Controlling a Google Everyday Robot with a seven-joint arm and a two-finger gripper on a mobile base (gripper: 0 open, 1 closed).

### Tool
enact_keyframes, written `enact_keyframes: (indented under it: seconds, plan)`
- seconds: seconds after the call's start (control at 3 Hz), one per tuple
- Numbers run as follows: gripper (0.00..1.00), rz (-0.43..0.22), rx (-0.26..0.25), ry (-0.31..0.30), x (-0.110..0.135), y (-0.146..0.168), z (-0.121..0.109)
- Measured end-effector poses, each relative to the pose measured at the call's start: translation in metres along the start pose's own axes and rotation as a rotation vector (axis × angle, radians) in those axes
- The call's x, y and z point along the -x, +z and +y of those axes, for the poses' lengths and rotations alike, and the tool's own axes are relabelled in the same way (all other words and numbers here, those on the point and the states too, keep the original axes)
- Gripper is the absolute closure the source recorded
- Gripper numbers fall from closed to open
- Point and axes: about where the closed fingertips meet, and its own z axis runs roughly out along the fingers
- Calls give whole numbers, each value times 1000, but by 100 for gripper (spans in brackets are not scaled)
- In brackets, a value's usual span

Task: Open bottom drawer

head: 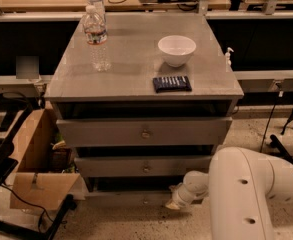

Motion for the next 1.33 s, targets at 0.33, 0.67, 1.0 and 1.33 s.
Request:
enact_keyframes:
  seconds: [0.33,0.67,1.0,1.33]
  plan:
    - [91,0,0,0,1,-1,-1]
    - [100,0,0,0,1,-1,-1]
    - [100,-1,28,45,-13,-7,20]
    - [100,-1,28,45,-12,-6,18]
